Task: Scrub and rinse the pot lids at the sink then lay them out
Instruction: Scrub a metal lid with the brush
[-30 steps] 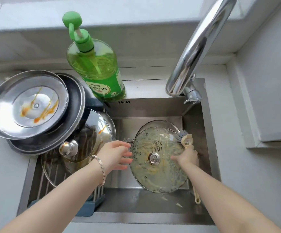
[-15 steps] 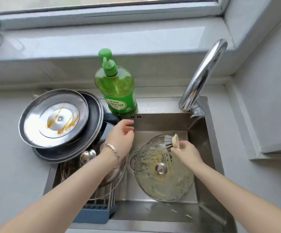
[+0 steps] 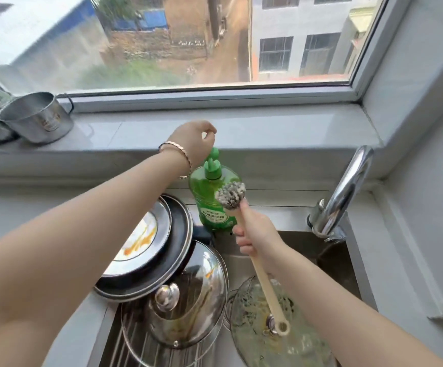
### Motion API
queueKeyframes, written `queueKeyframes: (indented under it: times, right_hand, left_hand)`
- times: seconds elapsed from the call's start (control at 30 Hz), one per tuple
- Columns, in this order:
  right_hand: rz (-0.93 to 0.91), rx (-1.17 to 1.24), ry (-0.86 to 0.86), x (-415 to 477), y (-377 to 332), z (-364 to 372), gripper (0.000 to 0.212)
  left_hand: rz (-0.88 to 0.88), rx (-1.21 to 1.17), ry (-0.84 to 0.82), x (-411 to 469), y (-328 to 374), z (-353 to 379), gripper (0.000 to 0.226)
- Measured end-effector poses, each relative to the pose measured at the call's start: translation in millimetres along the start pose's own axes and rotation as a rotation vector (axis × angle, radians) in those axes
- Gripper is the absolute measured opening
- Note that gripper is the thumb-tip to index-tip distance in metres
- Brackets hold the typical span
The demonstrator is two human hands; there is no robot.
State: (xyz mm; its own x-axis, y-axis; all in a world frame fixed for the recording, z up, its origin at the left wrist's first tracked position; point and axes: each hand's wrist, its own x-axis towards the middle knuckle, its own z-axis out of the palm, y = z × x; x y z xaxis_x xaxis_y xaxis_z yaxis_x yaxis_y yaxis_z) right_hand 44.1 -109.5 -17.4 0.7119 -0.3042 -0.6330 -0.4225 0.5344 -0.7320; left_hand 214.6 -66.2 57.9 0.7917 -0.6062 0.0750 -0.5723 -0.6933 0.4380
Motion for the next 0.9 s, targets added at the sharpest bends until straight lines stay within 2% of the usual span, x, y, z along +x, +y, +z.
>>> queueKeyframes:
  times: [0.07, 0.13, 0.53, 0.7, 0.83, 0.9]
  right_hand:
    - [0.015, -0.022, -0.004, 6, -4, 8, 0.036]
    - [0.019, -0.061, -0.02, 10, -7, 13, 0.038]
    - [0.008, -0.148, -0.052, 33, -2, 27, 0.035]
    - [0.012, -0.116, -0.07, 36, -1, 27, 0.037]
    - [0.015, -0.112, -0.091, 33, -2, 25, 0.035]
    - [0.017, -0.1, -0.088, 34, -3, 24, 0.034]
  left_hand:
    - [-0.026, 0.078, -0.216, 5, 0, 10, 0.034]
    - [-0.055, 0.095, -0.298, 8, 0, 20, 0.04]
    - [-0.072, 0.019, -0.139, 5, -9, 40, 0.031]
    - [-0.083, -0.018, -0.163, 3, -13, 46, 0.033]
    - [-0.087, -0.09, -0.314, 9, -11, 35, 0.033]
    - [-0.091, -0.101, -0.292, 9, -9, 33, 0.039]
